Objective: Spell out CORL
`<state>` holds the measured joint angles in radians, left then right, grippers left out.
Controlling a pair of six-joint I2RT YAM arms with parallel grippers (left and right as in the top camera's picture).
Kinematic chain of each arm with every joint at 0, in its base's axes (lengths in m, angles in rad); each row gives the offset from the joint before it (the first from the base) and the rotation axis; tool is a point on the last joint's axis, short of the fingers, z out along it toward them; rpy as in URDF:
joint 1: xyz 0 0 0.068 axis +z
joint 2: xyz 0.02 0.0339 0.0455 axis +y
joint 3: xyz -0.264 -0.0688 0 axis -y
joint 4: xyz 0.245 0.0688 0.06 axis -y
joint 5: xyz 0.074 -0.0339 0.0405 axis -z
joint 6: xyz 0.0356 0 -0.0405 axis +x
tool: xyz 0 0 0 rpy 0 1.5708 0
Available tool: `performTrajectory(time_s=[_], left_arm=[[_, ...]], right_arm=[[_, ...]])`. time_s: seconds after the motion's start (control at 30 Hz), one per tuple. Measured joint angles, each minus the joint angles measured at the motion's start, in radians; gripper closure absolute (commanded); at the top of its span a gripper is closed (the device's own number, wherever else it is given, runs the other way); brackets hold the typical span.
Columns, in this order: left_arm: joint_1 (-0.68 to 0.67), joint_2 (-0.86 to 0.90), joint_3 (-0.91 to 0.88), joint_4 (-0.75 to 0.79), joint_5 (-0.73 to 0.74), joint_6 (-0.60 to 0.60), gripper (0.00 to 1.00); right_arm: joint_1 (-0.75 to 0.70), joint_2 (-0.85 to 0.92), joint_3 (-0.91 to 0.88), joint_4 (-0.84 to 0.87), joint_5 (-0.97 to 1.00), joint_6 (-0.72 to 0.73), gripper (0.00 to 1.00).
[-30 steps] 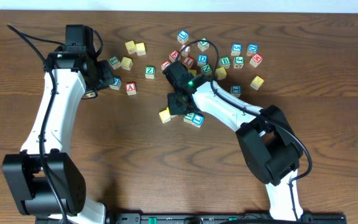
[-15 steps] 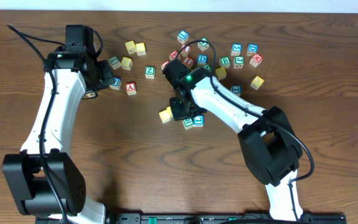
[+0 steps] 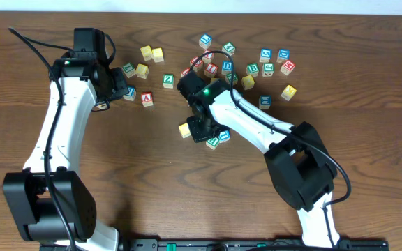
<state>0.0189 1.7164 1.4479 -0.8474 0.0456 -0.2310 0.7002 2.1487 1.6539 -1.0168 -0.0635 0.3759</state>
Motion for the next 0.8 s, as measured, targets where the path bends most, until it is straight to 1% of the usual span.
performTrajectory(time_s=[0.17, 0.23, 0.33, 0.37, 0.47, 0.5, 0.53, 0.6, 0.7, 0.8], left_arm=[[0.000, 0.000, 0.000, 0.000, 0.000, 0.000, 0.91], [0.000, 0.000, 0.000, 0.000, 0.000, 0.000, 0.91], [0.000, 0.000, 0.000, 0.000, 0.000, 0.000, 0.91], [0.000, 0.000, 0.000, 0.001, 0.000, 0.000, 0.91], [0.000, 0.000, 0.000, 0.001, 0.000, 0.000, 0.91], [0.000, 0.000, 0.000, 0.001, 0.000, 0.000, 0.91], [0.000, 0.000, 0.000, 0.002, 0.000, 0.000, 0.91], [0.000, 0.000, 0.000, 0.002, 0.000, 0.000, 0.91], [0.000, 0.000, 0.000, 0.002, 0.000, 0.000, 0.91], [0.000, 0.000, 0.000, 0.002, 0.000, 0.000, 0.91]], right_arm=[[-0.024, -0.032, 0.001, -0.051, 0.000, 0.019, 0.98], [-0.051, -0.037, 0.001, -0.062, 0.001, 0.036, 0.91], [-0.075, -0.037, 0.001, -0.036, 0.008, 0.014, 0.88], [-0.075, -0.037, 0.001, -0.031, 0.007, -0.001, 0.86], [-0.068, -0.037, 0.001, -0.014, -0.009, -0.135, 0.73], [-0.066, -0.037, 0.001, -0.016, -0.012, -0.176, 0.66], [-0.058, -0.037, 0.001, -0.020, -0.016, -0.250, 0.59], [-0.048, -0.037, 0.000, -0.019, -0.019, -0.329, 0.51], [-0.043, -0.037, -0.011, -0.019, -0.031, -0.427, 0.51], [-0.043, -0.037, -0.027, -0.018, -0.050, -0.495, 0.52]])
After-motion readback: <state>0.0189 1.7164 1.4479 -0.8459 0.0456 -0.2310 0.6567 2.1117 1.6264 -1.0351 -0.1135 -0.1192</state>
